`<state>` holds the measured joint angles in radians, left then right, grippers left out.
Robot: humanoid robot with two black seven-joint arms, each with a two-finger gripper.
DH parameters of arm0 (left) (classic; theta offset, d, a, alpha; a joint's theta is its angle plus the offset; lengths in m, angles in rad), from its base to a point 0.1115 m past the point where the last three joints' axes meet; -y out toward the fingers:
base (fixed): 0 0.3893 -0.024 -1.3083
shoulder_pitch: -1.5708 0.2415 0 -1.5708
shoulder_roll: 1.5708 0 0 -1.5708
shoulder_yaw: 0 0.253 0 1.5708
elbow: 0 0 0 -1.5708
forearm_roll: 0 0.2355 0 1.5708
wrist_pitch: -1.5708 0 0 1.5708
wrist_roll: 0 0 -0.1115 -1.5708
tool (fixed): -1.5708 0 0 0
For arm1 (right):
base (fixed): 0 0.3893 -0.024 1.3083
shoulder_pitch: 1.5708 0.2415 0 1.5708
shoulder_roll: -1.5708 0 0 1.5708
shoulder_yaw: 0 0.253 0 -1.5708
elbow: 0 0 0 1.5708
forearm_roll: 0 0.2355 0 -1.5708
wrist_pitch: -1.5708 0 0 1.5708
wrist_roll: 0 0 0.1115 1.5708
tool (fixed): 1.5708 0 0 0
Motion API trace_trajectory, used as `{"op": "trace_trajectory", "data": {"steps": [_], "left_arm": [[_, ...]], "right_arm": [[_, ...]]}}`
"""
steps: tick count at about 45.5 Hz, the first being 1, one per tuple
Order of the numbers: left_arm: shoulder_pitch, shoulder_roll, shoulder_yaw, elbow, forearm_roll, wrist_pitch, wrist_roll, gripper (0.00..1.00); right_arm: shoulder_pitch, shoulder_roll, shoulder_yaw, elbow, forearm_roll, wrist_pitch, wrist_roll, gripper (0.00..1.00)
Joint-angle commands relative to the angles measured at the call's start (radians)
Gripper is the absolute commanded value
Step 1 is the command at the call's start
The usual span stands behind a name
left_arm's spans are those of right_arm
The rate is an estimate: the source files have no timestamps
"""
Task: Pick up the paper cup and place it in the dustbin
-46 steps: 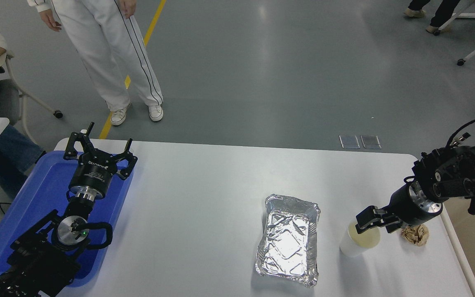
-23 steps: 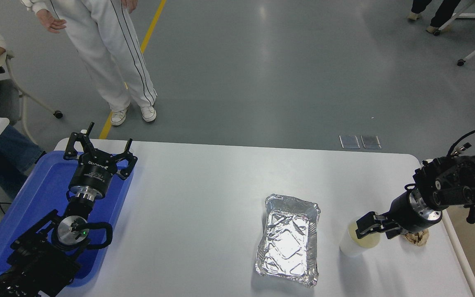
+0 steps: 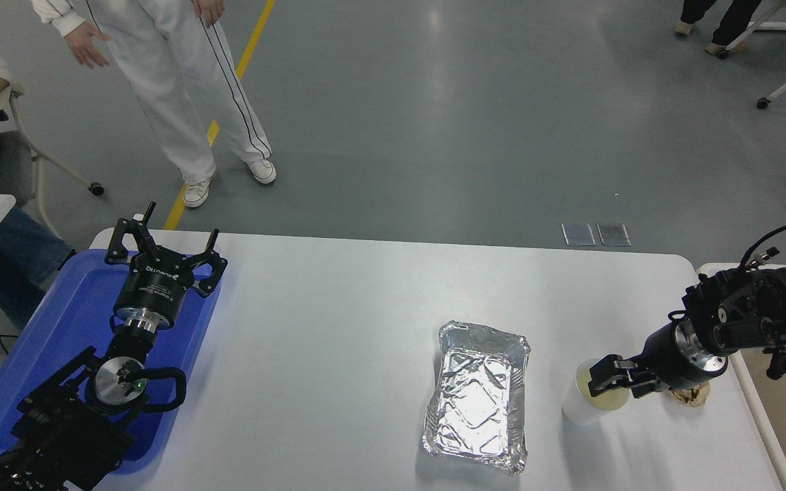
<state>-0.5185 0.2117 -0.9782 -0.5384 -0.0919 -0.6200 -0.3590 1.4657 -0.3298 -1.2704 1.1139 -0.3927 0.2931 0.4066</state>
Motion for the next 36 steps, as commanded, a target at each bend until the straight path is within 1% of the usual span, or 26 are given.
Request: {"op": "trace_trajectory", "data": {"steps": [1,3,4,10,16,29,36], "left_arm": [[0.000,0.000,0.001,0.000,0.000,0.000,0.000,1.00],[0.000,0.000,0.000,0.000,0.000,0.000,-0.001,1.00],[0.000,0.000,0.001,0.000,0.000,0.000,0.000,1.00],[0.000,0.000,0.000,0.000,0.000,0.000,0.000,1.00],[0.000,0.000,0.001,0.000,0.001,0.000,0.000,1.00],[0.000,0.000,0.001,0.000,0.000,0.000,0.000,1.00],[0.000,0.000,0.001,0.000,0.001,0.000,0.000,1.00]], "right_arm": [[-0.008,-0.002,0.003,-0.003,0.002,-0.005,0.000,0.37],[-0.007,-0.002,0.003,-0.003,0.002,-0.005,0.000,0.34],[-0.007,-0.002,0.005,-0.003,0.003,-0.005,0.000,0.31],[-0.004,-0.003,0.005,0.000,0.006,0.006,0.000,0.00],[-0.001,-0.008,0.003,0.004,0.029,0.011,0.001,0.00],[0.011,-0.009,0.008,0.007,0.031,0.078,0.005,0.00],[0.031,-0.029,0.014,0.007,0.029,0.090,0.005,0.00]]}}
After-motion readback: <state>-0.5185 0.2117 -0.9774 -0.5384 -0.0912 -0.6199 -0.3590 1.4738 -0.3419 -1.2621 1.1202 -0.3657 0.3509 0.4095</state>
